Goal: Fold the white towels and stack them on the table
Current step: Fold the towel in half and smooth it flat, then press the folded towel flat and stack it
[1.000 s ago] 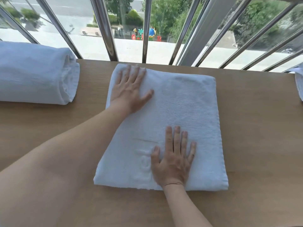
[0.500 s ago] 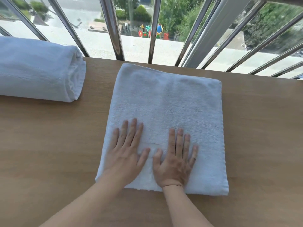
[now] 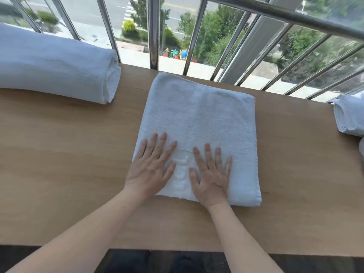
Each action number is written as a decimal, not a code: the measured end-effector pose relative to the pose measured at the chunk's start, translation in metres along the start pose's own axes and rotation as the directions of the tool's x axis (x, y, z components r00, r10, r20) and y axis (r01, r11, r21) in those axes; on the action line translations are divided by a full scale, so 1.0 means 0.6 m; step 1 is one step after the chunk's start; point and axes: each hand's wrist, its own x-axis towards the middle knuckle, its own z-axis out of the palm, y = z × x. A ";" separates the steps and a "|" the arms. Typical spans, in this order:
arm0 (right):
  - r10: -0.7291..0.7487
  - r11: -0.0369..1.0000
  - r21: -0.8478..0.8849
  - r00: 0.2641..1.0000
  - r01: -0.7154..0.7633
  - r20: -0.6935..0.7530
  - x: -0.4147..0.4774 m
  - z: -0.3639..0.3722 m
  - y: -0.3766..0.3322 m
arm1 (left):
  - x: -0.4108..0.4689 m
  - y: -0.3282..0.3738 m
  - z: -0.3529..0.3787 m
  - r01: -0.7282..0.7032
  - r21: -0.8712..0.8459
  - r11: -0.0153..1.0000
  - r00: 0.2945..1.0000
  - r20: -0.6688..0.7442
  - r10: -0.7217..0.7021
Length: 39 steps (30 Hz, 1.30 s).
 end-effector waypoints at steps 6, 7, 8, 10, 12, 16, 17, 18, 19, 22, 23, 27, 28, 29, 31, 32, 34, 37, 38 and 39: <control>0.548 0.832 0.037 0.830 -0.554 0.099 -0.037 -0.011 0.011 | -0.060 -0.036 0.011 -0.070 0.059 0.996 0.996 -0.056 0.073; 0.533 0.840 0.050 0.839 -0.540 0.107 -0.040 -0.012 -0.003 | -0.069 -0.038 0.013 -0.099 0.059 0.993 0.991 -0.084 0.103; 0.459 0.883 0.054 0.882 -0.466 0.106 -0.048 -0.011 -0.016 | -0.077 -0.040 0.015 -0.145 0.062 0.987 0.983 -0.102 0.151; 0.222 0.973 0.047 0.971 -0.227 0.087 -0.080 -0.001 -0.027 | -0.094 -0.051 0.019 -0.252 0.068 0.965 0.960 -0.112 0.258; 0.057 0.998 0.001 0.994 -0.057 0.093 -0.111 0.005 -0.017 | -0.105 -0.070 0.020 -0.328 0.068 0.942 0.936 -0.113 0.333; -0.036 0.986 -0.156 0.994 0.052 0.105 -0.127 0.007 0.018 | -0.108 -0.095 0.012 -0.368 -0.023 0.929 0.906 -0.232 0.353; -0.035 0.984 -0.167 0.993 0.054 0.110 -0.124 0.004 0.020 | -0.105 -0.094 0.008 -0.381 -0.027 0.924 0.893 -0.269 0.360; -0.023 0.985 -0.165 0.993 0.042 0.113 -0.121 0.001 0.018 | -0.101 -0.091 0.002 -0.392 -0.027 0.920 0.882 -0.296 0.367; -0.004 0.988 -0.154 0.993 0.022 0.114 -0.119 -0.004 0.012 | -0.098 -0.087 -0.003 -0.398 -0.034 0.917 0.874 -0.318 0.368; 0.062 0.994 -0.096 0.996 -0.056 0.064 -0.110 -0.027 -0.013 | -0.095 -0.077 -0.025 -0.380 -0.109 0.918 0.875 -0.363 0.319; 0.082 0.995 -0.058 0.996 -0.080 0.027 -0.106 -0.037 -0.018 | -0.094 -0.076 -0.031 -0.361 -0.157 0.919 0.885 -0.368 0.285; 0.140 0.985 0.120 0.984 -0.126 -0.113 -0.084 -0.079 -0.019 | -0.086 -0.079 -0.051 -0.292 -0.371 0.882 0.903 -0.412 0.126; 0.152 0.979 0.157 0.980 -0.130 -0.133 -0.078 -0.091 -0.016 | -0.082 -0.083 -0.056 -0.271 -0.406 0.872 0.913 -0.396 0.100; 0.162 0.973 0.188 0.976 -0.134 -0.143 -0.070 -0.103 -0.012 | -0.078 -0.087 -0.060 -0.237 -0.443 0.865 0.930 -0.361 0.070; 0.166 0.972 0.191 0.977 -0.139 -0.130 -0.052 -0.128 -0.004 | -0.062 -0.096 -0.069 -0.122 -0.525 0.842 0.973 -0.232 -0.004; 0.160 0.975 0.176 0.980 -0.138 -0.118 -0.041 -0.141 0.000 | -0.052 -0.098 -0.074 -0.075 -0.562 0.824 0.981 -0.188 -0.040; 0.151 0.976 0.174 0.981 -0.129 -0.120 -0.017 -0.166 0.010 | -0.029 -0.103 -0.080 -0.056 -0.622 0.781 0.978 -0.190 -0.082; 0.114 0.978 0.186 0.986 -0.090 -0.122 0.027 -0.201 0.032 | 0.011 -0.095 -0.094 -0.026 -0.680 0.733 0.970 -0.194 -0.146; 0.100 0.977 0.198 0.989 -0.077 -0.111 0.044 -0.212 0.039 | 0.026 -0.090 -0.098 -0.008 -0.698 0.716 0.963 -0.199 -0.183; 0.086 0.977 0.204 0.992 -0.066 -0.091 0.062 -0.222 0.045 | 0.040 -0.086 -0.100 0.022 -0.714 0.699 0.954 -0.193 -0.228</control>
